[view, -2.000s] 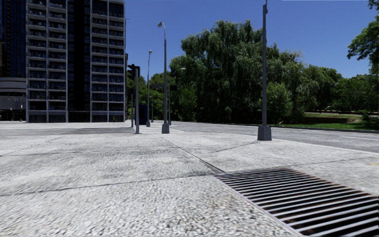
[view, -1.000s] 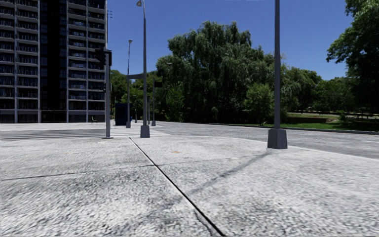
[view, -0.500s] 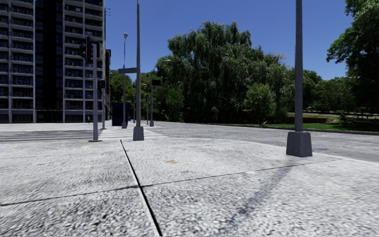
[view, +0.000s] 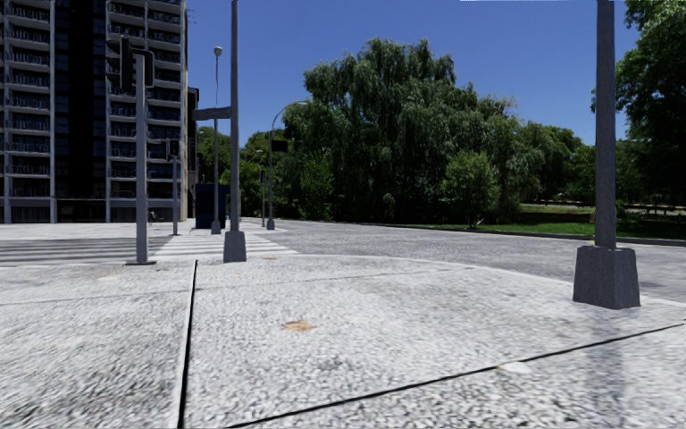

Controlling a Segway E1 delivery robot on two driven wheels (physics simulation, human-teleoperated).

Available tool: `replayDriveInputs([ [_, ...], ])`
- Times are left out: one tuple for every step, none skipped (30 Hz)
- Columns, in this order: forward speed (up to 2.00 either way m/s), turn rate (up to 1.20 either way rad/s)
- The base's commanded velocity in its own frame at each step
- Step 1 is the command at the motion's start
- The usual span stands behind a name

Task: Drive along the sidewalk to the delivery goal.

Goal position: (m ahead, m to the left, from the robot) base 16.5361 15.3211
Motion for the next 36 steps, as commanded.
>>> replayDriveInputs([
  [2.00,0.00],
  [2.00,0.00],
  [2.00,0.00],
  [2.00,0.00],
  [2.00,0.00],
  [2.00,0.00],
  [2.00,0.00],
  [2.00,0.00],
  [2.00,0.00],
  [2.00,0.00],
  [2.00,0.00],
  [2.00,0.00],
  [2.00,0.00],
  [2.00,0.00],
  [2.00,0.00],
  [2.00,0.00],
  [2.00,0.00],
  [2.00,0.00],
  [2.00,0.00],
  [1.99,0.19],
  [1.93,0.66],
  [1.90,1.20],
  [1.90,1.20],
  [1.89,1.20],
  [1.89,1.20],
  [1.88,1.20],
  [1.87,1.20],
  [1.79,1.20],
  [1.79,1.20],
  [1.57,1.20],
  [1.29,1.20],
  [1.13,1.20],
  [1.08,1.20],
  [1.08,1.20],
  [1.07,1.20],
  [1.07,1.20],
])
